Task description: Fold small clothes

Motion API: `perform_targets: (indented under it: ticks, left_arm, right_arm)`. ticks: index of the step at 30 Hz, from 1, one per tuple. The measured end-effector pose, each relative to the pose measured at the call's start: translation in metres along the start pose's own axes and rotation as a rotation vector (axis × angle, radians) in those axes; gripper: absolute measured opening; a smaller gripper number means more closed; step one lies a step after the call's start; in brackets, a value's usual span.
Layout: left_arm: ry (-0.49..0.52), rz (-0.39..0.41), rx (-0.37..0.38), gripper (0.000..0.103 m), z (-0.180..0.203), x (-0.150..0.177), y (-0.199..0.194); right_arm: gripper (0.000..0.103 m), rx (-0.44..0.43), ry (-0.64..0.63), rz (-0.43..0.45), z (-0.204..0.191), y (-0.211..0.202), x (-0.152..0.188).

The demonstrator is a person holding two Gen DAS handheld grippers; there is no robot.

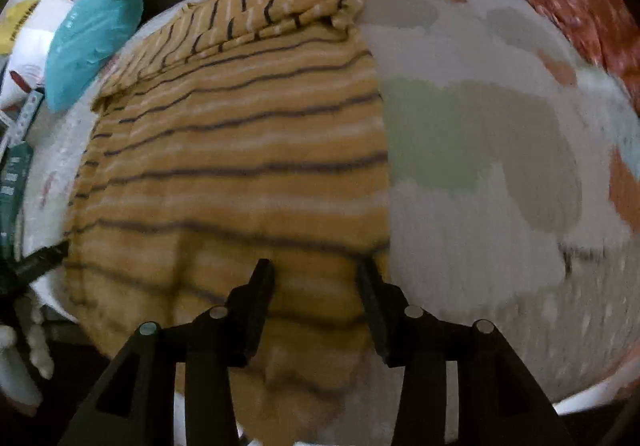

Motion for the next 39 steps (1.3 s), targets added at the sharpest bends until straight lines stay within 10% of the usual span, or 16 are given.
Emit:
perform_targets:
  ticks: [2, 14, 17, 25, 30, 39]
  left_arm:
    - [-0.072, -0.035, 0.051, 0.081, -0.008, 0.012, -0.005]
    - [-0.173, -0.195, 0.205, 0.082, 0.014, 0.081, -0.005]
    - [-0.153, -0.214, 0.197, 0.064, 0.023, 0.082, -0.003]
    - [-0.159, -0.215, 0.162, 0.039, 0.029, 0.066, 0.007]
    - [-0.230, -0.190, 0.208, 0.009, 0.019, 0.054, -0.009]
    - [-0.222, -0.143, 0.196, 0.005, 0.010, 0.069, -0.057]
  right_arm:
    - [0.069, 0.037, 0.003, -0.009, 0.008, -0.007, 0.013]
    - [0.071, -0.148, 0.149, -0.026, 0.008, -0.027, 0.056]
    - [0.065, -0.237, 0.175, -0.017, -0.012, -0.025, 0.051]
    - [0.063, -0.085, -0.022, -0.048, -0.039, -0.015, 0.076]
    - [0.011, -0.012, -0.164, -0.036, -0.049, -0.016, 0.078]
    - [0.009, -0.219, 0.084, -0.114, -0.026, -0.052, 0.082]
Point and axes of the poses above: each gripper's, at about its wrist camera, not at the fingertips, and y roughly the way its jaws point, z to its right, x to its underside, the point moved 7 cm from there along y, roughly the way its jaws point, and after that the axes turned 9 degrees about z, right-handed, at the moved point
